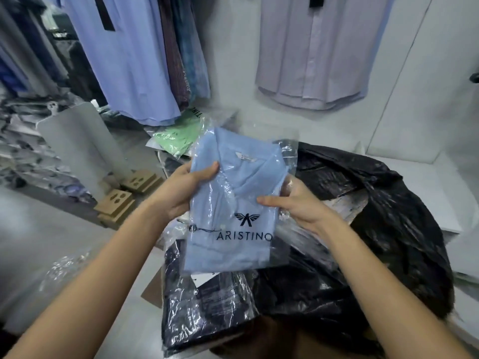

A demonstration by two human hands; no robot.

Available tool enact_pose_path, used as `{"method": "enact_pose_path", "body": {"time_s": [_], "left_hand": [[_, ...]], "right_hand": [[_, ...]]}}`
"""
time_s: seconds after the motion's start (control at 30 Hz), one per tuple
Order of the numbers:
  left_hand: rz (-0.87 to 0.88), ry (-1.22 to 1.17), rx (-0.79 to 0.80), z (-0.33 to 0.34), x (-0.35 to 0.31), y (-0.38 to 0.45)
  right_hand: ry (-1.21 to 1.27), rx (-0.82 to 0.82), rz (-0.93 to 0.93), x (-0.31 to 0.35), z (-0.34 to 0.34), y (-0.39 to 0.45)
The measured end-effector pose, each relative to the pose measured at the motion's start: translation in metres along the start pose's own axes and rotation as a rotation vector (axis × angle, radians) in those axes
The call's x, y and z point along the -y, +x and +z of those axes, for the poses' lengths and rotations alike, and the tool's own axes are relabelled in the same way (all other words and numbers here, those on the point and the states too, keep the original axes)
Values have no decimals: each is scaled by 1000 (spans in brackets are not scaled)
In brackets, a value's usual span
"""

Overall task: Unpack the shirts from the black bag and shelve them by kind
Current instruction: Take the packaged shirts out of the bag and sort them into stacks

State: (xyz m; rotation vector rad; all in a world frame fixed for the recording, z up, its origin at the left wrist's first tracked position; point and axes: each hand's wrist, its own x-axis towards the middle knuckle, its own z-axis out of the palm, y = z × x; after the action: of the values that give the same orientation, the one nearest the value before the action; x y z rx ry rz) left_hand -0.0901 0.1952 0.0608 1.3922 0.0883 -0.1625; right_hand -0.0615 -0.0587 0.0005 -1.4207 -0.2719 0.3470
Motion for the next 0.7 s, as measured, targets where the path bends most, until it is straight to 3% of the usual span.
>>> {"method": "enact_pose_path", "body": {"time_s": [0.17, 0.27, 0.43, 0.57, 0.7], "left_hand": [[-154, -123, -178, -73, 81, -19], [-224, -105, -332, -100, 131, -28], [-280, -107, -580, -121, 185, -33], [-356, 73, -617, -133, 214, -32], [-419, 390, -597, -136, 225, -28]], "right_hand": [[23, -44, 145, -73, 50, 16], [-92, 26, 252, -119, 72, 17], [-495, 44, 96, -166, 101, 22], [-902, 160, 48, -196, 111, 14], [-979, 118, 100, -213, 115, 9]]}}
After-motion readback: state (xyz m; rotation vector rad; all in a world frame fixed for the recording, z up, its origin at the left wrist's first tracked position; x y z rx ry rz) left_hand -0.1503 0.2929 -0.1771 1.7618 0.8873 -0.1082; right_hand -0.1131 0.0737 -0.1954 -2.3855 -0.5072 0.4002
